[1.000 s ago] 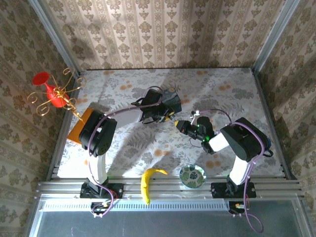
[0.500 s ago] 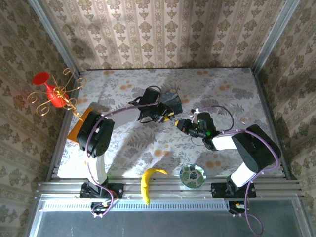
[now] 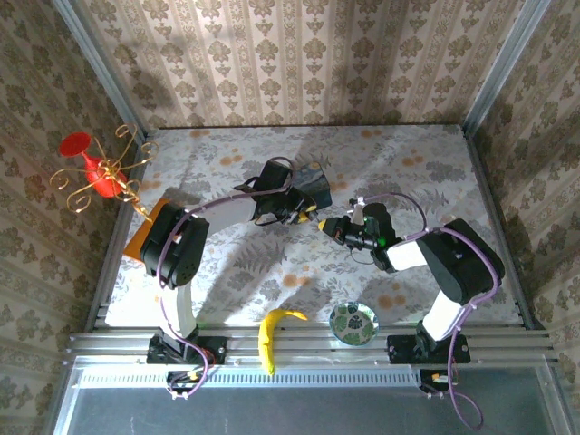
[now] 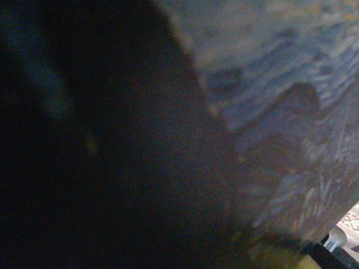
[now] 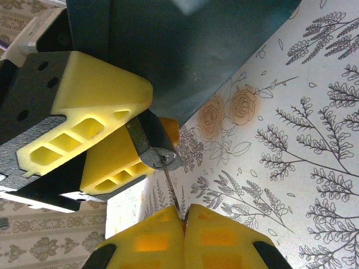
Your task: Unlock the padlock with the key
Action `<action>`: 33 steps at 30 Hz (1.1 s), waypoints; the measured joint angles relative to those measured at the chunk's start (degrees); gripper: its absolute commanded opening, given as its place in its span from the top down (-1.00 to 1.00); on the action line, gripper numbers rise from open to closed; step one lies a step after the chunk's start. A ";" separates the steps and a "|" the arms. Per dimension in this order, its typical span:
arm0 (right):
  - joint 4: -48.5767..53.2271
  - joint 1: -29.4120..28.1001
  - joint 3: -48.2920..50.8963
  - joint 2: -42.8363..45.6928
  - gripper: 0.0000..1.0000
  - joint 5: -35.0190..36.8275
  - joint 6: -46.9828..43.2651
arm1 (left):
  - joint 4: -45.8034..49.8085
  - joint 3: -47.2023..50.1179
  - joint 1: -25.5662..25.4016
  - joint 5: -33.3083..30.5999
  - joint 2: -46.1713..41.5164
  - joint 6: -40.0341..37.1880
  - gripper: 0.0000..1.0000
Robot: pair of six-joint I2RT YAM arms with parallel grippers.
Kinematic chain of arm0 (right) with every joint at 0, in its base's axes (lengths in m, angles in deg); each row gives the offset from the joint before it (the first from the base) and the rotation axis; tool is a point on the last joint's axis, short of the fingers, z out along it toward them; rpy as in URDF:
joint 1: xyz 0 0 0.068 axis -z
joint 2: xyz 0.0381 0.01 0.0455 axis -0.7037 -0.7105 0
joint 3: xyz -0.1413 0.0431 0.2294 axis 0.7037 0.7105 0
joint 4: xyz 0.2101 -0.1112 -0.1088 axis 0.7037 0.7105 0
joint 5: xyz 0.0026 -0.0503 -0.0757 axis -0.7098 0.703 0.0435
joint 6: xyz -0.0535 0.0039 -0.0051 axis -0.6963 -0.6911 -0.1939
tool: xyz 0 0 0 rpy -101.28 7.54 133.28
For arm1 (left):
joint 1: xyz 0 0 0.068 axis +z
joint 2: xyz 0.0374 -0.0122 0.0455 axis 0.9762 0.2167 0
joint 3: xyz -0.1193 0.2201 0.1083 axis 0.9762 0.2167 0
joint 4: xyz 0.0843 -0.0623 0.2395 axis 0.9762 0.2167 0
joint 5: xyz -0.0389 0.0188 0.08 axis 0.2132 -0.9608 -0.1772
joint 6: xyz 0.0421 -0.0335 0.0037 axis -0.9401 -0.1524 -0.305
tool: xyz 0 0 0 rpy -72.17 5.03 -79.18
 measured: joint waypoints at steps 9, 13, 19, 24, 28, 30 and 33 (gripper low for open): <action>-0.61 0.02 0.00 -0.33 1.00 -0.24 1.16 | -0.20 0.00 0.00 -0.20 0.00 0.44 1.00; 0.09 0.02 -0.09 -0.24 1.00 -0.26 1.16 | -0.17 0.00 0.00 -0.22 0.00 0.46 1.00; 0.55 0.02 -0.17 -0.17 1.00 -0.26 1.14 | -0.17 0.00 0.00 -0.35 0.00 0.59 1.00; 0.48 0.13 -0.17 -0.17 1.00 -0.66 1.20 | -0.15 0.00 0.00 -0.37 0.00 0.59 1.00; -0.31 0.59 -0.17 -0.42 1.00 -1.55 2.38 | -0.22 0.00 0.00 -0.35 0.00 0.63 1.00; -1.53 1.05 -0.17 -1.16 1.00 -2.60 3.76 | -0.28 0.00 0.00 -0.35 0.00 0.63 1.00; -4.42 1.77 -0.17 -2.93 1.00 -4.39 6.38 | -0.44 0.00 0.04 -0.52 0.00 0.66 1.00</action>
